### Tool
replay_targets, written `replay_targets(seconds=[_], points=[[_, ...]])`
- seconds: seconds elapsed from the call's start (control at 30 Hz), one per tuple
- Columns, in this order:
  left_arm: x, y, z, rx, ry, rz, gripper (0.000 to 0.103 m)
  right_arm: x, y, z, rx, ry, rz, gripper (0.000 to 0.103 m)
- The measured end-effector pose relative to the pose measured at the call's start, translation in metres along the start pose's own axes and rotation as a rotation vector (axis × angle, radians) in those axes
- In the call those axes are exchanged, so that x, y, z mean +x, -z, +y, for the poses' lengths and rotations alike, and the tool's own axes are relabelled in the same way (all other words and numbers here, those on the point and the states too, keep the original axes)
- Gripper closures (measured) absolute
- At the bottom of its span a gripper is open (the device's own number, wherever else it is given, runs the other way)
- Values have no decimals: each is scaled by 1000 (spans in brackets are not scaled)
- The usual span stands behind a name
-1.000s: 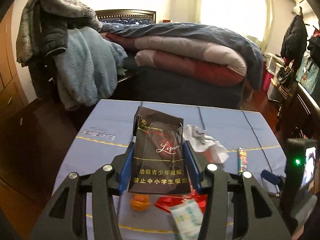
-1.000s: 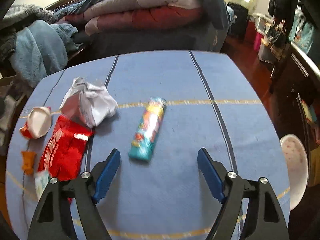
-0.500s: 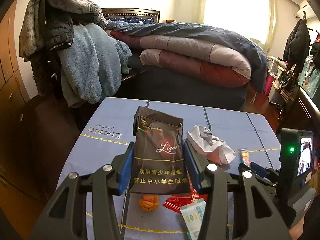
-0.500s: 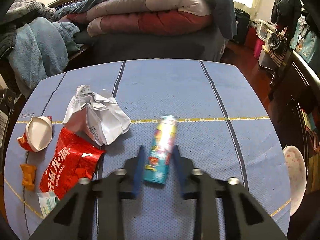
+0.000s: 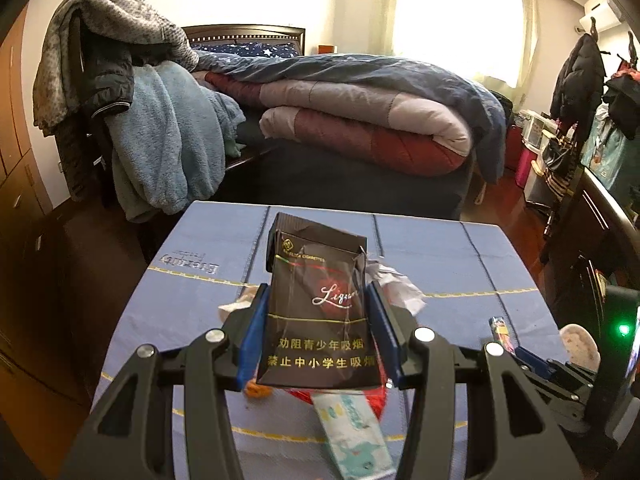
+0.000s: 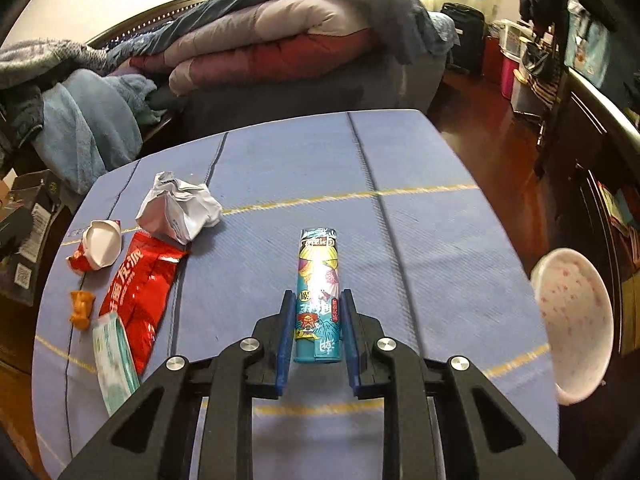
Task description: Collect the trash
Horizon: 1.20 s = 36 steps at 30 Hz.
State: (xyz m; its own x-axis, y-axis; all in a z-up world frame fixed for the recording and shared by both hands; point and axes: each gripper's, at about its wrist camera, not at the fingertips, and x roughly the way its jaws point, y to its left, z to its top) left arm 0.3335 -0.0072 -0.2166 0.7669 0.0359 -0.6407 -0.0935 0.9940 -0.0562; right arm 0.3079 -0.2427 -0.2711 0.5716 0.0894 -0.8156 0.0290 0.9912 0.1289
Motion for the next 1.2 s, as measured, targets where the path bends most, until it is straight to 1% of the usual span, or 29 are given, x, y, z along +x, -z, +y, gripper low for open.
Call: replay_targets(seconds=[0.2,0.47,0.87,1.2], points=[[-13,4,-26,39,25,-8,54,-23,19,-24,29,-14,-16,81],[-31,13,-85,130,101,-26,54,-49,43,-63,80,-18,-36,81],[-52,25,-174,250,237,-47,54,-81,70,-136,189,50,-78,81],[-55,38,-233,342,326,-47,54,-96,82,-185,277,100,-101,81]])
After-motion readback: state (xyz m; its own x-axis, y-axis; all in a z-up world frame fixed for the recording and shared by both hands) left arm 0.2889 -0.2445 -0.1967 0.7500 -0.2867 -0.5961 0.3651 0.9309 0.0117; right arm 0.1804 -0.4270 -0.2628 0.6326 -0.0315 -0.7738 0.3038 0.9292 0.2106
